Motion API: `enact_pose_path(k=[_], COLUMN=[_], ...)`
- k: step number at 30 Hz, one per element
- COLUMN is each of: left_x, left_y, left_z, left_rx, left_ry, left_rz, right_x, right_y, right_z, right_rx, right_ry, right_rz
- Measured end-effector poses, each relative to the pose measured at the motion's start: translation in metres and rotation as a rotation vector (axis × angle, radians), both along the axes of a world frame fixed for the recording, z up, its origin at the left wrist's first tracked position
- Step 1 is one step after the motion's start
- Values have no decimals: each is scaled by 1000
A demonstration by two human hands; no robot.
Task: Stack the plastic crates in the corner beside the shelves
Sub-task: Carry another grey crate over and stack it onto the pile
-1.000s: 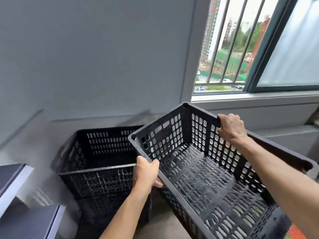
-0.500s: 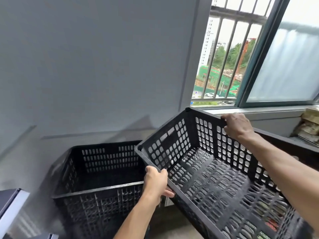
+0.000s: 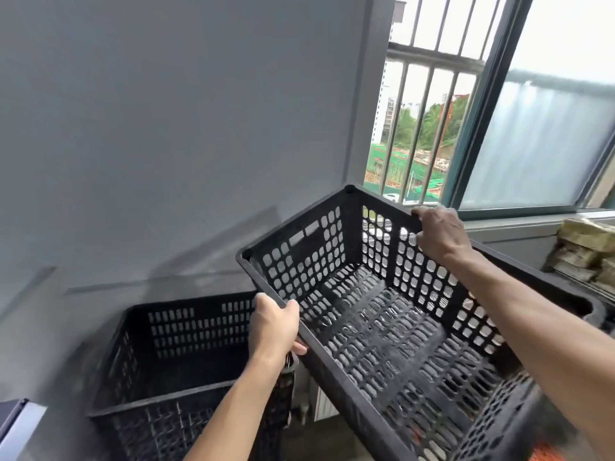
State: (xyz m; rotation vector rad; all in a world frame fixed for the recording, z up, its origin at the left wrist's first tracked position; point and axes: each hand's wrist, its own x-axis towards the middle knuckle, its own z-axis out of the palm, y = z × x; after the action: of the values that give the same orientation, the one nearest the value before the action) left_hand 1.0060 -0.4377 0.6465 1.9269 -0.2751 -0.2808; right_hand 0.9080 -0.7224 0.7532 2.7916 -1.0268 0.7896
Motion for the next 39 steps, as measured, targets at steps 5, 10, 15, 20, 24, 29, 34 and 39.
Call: enact_pose_path(k=[5,10,15,20,24,29,34,39], left_x=[19,31,46,64,82,106,122,136], left_y=[36,74,105,123,125,118,112,114], left_z=[0,-4,-8,-17,-25,-30,-32,-26], left_rx=[58,47,15,-11,-11,-48,-65,-126], left_ry=[-38,-33,8,47,81,123,171,222], left_rz=[112,219,346,477,570,683,854,958], right_x=[43,96,155,216,268,338,396,442], right_y=[22,51,87,117,127,138,162,191], right_z=[-14,-25,-23,-32,-45,-56,-59,-62], right_rx=[40,66,88,145,182,250,274,264], right_ry=[-15,-6,-17,2,32,130,205,238], right_rz=[97,195,292,430,561,721,884,994])
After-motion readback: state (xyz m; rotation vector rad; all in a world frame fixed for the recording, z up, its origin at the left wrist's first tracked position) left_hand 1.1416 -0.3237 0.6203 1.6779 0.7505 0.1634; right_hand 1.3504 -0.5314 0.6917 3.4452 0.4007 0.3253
